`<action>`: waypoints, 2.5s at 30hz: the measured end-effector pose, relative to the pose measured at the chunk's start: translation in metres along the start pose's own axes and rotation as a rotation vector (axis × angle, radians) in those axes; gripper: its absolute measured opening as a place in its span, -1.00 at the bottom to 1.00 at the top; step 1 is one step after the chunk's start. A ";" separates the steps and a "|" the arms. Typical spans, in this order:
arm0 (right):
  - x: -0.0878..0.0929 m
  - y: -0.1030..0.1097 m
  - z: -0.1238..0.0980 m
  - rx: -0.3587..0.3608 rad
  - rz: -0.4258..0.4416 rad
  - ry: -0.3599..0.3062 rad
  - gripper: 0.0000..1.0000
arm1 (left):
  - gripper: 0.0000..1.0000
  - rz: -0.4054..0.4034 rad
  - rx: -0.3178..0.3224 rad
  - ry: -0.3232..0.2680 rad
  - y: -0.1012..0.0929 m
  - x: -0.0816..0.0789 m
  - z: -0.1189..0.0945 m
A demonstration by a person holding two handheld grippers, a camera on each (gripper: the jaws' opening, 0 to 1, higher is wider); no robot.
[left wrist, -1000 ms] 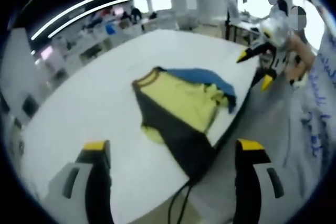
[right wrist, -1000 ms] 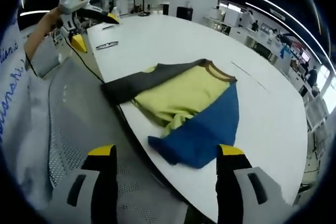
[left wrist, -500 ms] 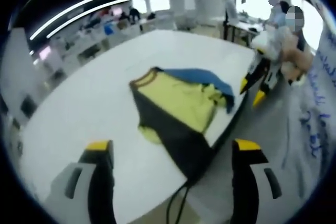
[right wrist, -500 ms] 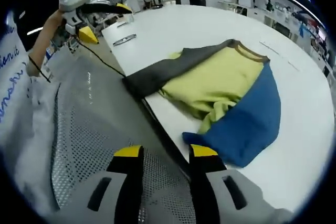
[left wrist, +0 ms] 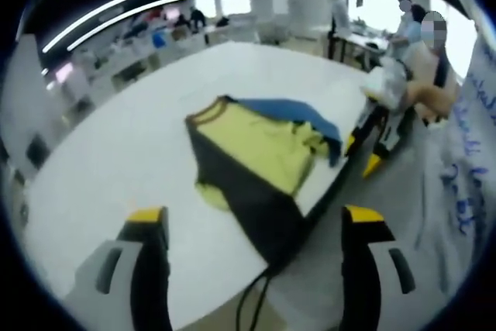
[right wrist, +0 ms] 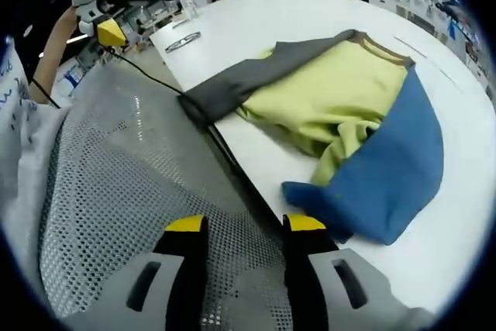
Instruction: Fold the garment on the visible template until the final outline fits inside the template.
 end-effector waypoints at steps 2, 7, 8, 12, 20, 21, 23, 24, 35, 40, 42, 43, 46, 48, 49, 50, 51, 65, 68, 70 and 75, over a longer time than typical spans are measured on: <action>-0.002 0.002 0.002 -0.016 -0.005 -0.003 -0.20 | 0.77 0.000 -0.003 -0.002 0.001 0.000 -0.001; -0.009 -0.003 0.003 0.019 -0.006 -0.028 -0.15 | 0.76 -0.005 -0.008 -0.005 0.002 0.000 -0.002; -0.011 -0.007 0.003 0.043 -0.008 -0.036 -0.15 | 0.76 -0.005 -0.006 -0.004 0.002 0.001 -0.002; -0.019 -0.014 -0.002 0.079 -0.013 -0.066 -0.16 | 0.74 -0.003 0.003 0.000 0.000 0.002 -0.001; -0.025 -0.027 0.004 0.115 0.029 -0.076 -0.23 | 0.71 -0.001 0.022 -0.008 -0.003 0.000 0.003; -0.026 -0.027 0.005 0.112 0.037 -0.081 -0.23 | 0.70 0.000 0.022 -0.008 -0.003 0.000 0.003; -0.028 -0.028 0.007 0.119 0.050 -0.089 -0.24 | 0.70 0.001 0.024 -0.011 -0.003 -0.001 0.003; -0.029 -0.030 0.008 0.128 0.054 -0.090 -0.27 | 0.70 0.000 0.026 -0.012 -0.004 -0.001 0.003; -0.035 -0.027 0.011 0.168 -0.016 -0.078 -0.69 | 0.68 -0.008 0.030 -0.014 -0.004 0.002 0.003; -0.031 -0.024 0.010 0.180 -0.055 -0.048 -0.71 | 0.66 -0.014 0.030 -0.008 -0.004 0.004 0.003; -0.028 -0.020 0.006 0.164 -0.064 -0.035 -0.71 | 0.66 -0.015 0.029 -0.009 -0.004 0.004 0.002; -0.025 -0.015 0.003 0.136 -0.058 -0.024 -0.71 | 0.66 -0.016 0.029 -0.009 -0.004 0.005 0.002; -0.017 -0.009 0.003 0.100 -0.054 0.000 -0.75 | 0.65 -0.021 0.025 -0.006 -0.004 0.006 0.001; -0.012 -0.013 0.008 0.118 -0.057 0.019 -0.71 | 0.64 -0.023 0.028 -0.005 -0.004 0.007 0.002; -0.011 -0.017 0.010 0.136 -0.055 0.025 -0.67 | 0.64 -0.024 0.029 -0.005 -0.004 0.007 0.002; -0.010 -0.019 0.011 0.149 -0.062 0.034 -0.65 | 0.63 -0.024 0.030 -0.005 -0.004 0.006 0.003; -0.012 -0.021 0.012 0.157 -0.070 0.029 -0.64 | 0.63 -0.022 0.032 -0.006 -0.004 0.006 0.003; -0.023 -0.028 0.027 0.157 -0.080 0.020 -0.73 | 0.61 -0.023 0.045 0.003 -0.007 0.008 0.003; -0.024 -0.032 0.027 0.173 -0.066 0.016 -0.81 | 0.63 -0.025 0.049 0.006 -0.007 0.008 0.003; -0.024 -0.034 0.027 0.185 -0.068 0.014 -0.88 | 0.65 -0.027 0.057 0.005 -0.008 0.008 0.003; -0.024 -0.033 0.027 0.185 -0.099 0.026 -0.87 | 0.74 -0.026 0.060 0.008 -0.009 0.008 0.005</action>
Point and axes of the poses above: the point that each gripper's makers call its tool centre point, and the gripper's own axes: z roughly forward along the fingers, y roughly to its left, x roughly out of its underside, the point moved 5 cm from there along -z, roughly backward along the fingers, and after that the axes turned 5 degrees about z, right-handed, at the moved point
